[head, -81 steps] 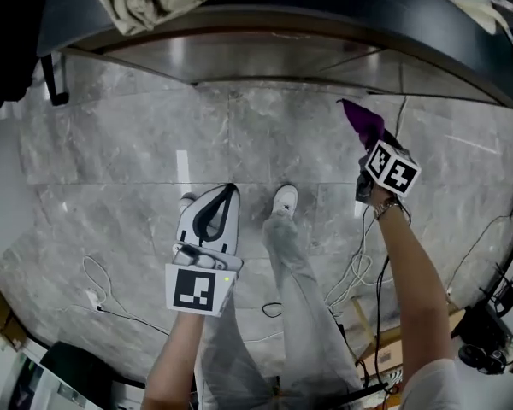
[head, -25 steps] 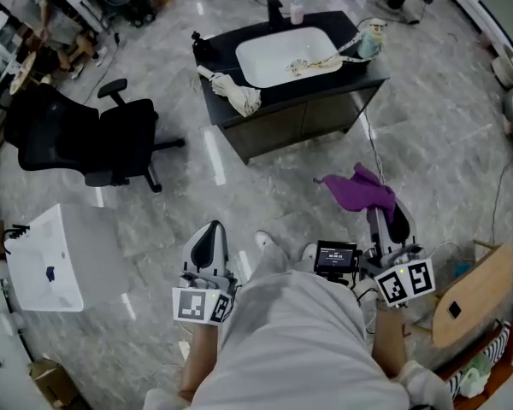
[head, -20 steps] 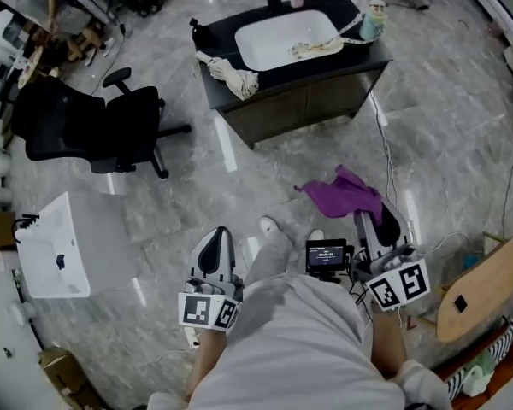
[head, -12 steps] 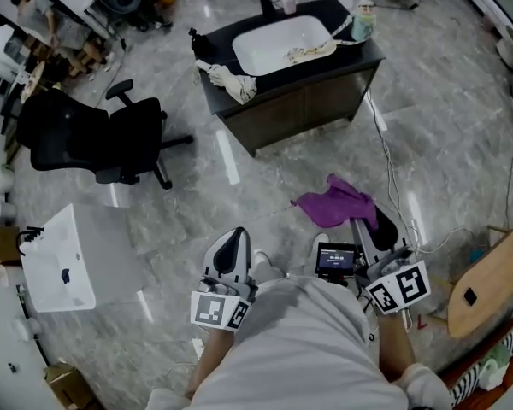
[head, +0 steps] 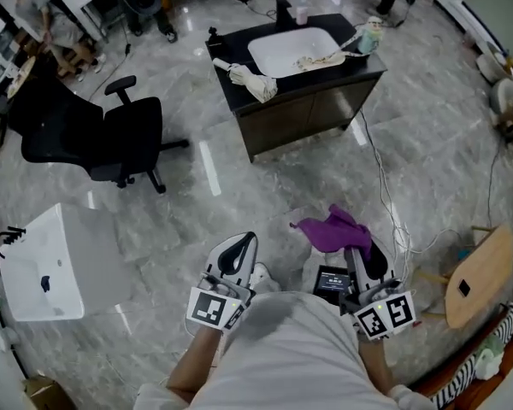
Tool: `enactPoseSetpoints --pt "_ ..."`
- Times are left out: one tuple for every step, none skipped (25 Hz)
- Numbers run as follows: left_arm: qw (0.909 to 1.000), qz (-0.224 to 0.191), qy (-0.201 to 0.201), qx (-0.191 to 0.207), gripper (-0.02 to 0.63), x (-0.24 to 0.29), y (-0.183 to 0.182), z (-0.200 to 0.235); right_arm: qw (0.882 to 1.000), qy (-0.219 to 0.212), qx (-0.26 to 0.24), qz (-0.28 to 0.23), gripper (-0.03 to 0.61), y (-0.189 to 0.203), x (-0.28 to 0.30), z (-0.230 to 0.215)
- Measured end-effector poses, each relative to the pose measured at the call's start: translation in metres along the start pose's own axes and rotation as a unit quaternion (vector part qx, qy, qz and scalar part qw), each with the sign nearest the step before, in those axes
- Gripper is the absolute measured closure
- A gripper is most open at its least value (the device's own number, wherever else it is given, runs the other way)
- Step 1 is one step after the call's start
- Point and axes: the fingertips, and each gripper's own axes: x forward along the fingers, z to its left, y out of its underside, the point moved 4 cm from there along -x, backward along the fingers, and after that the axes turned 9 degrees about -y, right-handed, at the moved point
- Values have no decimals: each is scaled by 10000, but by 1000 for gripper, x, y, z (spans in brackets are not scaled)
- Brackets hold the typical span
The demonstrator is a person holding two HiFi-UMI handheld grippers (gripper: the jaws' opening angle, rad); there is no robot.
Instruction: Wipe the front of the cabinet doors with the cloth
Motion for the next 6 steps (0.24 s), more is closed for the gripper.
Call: enactPoseSetpoints --pt "10000 74 -32 -52 607 -12 5 12 10000 14 -69 30 462 4 -2 15" --pt "9999 123 -25 -94 607 -22 9 21 9998 41 -179 66 462 7 -5 29" --pt "9998 154 7 -127 607 -33 12 27 9995 83 -301 109 462 9 -9 42" --pt "9997 169 46 -160 607 -42 14 32 9989 133 -412 157 462 11 -13 53" --pt "9996 173 87 -196 607 -51 15 36 9983 185 -506 204 462 13 -18 64" --pt "9995 172 127 -233 606 -60 17 39 9977 237 -592 250 462 14 -23 75"
